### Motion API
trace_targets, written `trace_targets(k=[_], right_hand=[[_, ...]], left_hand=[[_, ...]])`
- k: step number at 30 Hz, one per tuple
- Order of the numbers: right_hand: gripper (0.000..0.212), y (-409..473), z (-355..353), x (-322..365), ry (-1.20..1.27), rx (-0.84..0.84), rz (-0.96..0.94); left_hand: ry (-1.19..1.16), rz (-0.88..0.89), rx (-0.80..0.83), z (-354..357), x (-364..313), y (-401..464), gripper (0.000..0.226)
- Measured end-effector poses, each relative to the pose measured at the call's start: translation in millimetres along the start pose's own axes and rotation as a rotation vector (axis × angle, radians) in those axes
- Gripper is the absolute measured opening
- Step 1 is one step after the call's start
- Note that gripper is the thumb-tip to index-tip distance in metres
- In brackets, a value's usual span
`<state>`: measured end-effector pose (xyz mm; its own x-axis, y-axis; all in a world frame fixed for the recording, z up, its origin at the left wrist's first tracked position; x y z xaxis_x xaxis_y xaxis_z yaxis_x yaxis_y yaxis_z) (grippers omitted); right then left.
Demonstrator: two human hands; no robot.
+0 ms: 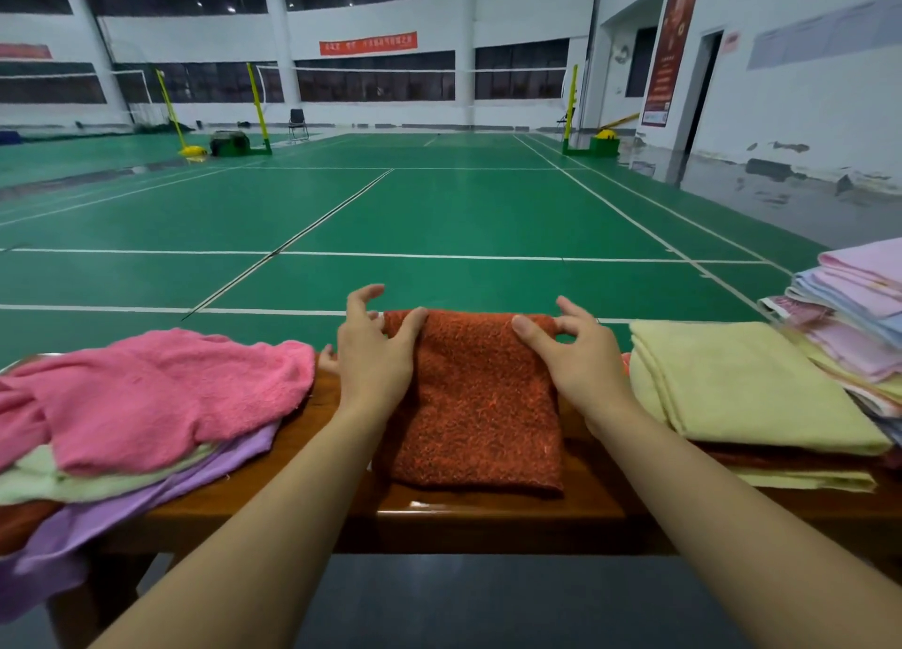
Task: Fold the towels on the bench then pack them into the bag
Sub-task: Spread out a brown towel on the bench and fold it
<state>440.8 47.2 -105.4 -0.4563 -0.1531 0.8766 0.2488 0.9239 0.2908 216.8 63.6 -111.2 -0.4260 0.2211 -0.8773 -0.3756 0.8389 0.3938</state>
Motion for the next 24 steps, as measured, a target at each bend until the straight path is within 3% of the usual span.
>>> trace_targets(k=[5, 10, 14, 17, 24], right_hand=[[0.032, -8.6, -16.3, 17.8, 0.398, 0.03, -0.138], [0.046, -14.0, -25.0, 17.4, 0.296, 0.137, -0.299], [0.042, -15.2, -20.8, 17.9, 0.252, 0.053, -0.291], [0.044, -11.6, -19.9, 18.0, 0.186, 0.034, -0.183], [0.062, -22.3, -12.8, -0.2, -0.141, 0.275, 0.251]], left_hand=[[-0.316, 0.249, 0.064, -5.7, -24.2, -2.7, 0.021], [-0.251, 0.474, 0.139, -6.4, -39.9, -13.6, 0.047], [-0.106, 0.512, 0.087, 0.1, -45.1, -19.7, 0.05], [-0.023, 0.424, 0.139, 4.7, -42.8, -13.5, 0.049], [0.299, -0.097, 0.432, 17.2, -5.5, -7.3, 0.056]])
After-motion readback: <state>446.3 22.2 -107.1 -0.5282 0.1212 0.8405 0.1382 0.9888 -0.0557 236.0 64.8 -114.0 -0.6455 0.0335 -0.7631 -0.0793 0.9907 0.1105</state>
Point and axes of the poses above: each hand's wrist, its own y-axis towards the middle knuckle, its own z-axis out of the palm, x = y × z, the point moved 1 cm from there along y, towards the middle knuckle, and after that the axes turned 2 degrees about z, right-handed, at the moved point
